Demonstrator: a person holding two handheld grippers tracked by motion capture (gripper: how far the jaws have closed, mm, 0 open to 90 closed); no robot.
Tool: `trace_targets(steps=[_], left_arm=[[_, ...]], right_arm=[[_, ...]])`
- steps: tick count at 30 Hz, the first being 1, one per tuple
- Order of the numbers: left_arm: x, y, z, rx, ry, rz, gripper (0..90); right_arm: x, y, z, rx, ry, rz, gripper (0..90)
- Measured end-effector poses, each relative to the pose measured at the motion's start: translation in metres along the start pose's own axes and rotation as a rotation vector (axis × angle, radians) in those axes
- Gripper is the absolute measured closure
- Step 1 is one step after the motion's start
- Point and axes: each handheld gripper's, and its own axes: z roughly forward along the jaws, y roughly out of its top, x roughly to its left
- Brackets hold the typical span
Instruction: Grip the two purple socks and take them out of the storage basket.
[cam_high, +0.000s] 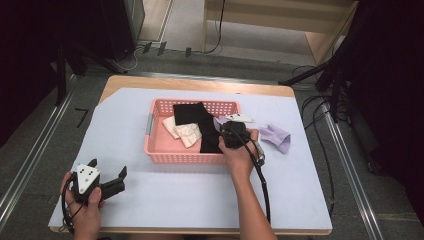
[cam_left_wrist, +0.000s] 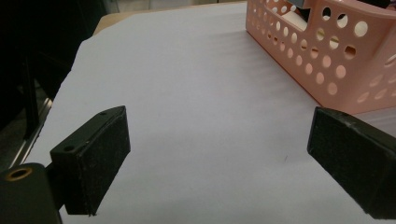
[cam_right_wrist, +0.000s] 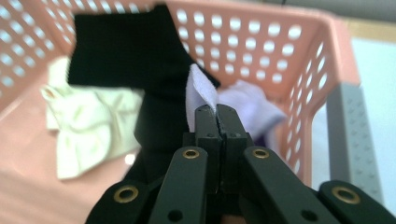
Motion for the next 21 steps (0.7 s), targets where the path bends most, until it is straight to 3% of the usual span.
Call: trace_targets(steps=[4, 10, 21], left_arm=[[0.0, 0.0, 0.0, 0.003, -0.001, 0.001, 6.6], [0.0, 0.0, 0.0, 0.003, 0.0, 0.001, 6.6], [0.0, 0.0, 0.0, 0.003, 0.0, 0.002, 6.6]], right_arm=[[0.0, -0.002, -0.008, -0.108, 0.01, -0.019, 89.6], [0.004, 0.004, -0.022, -0.241, 0.04, -0.008, 89.7], [0.006, 0.013, -0.041, -0.363, 0.053, 0.004, 89.6]])
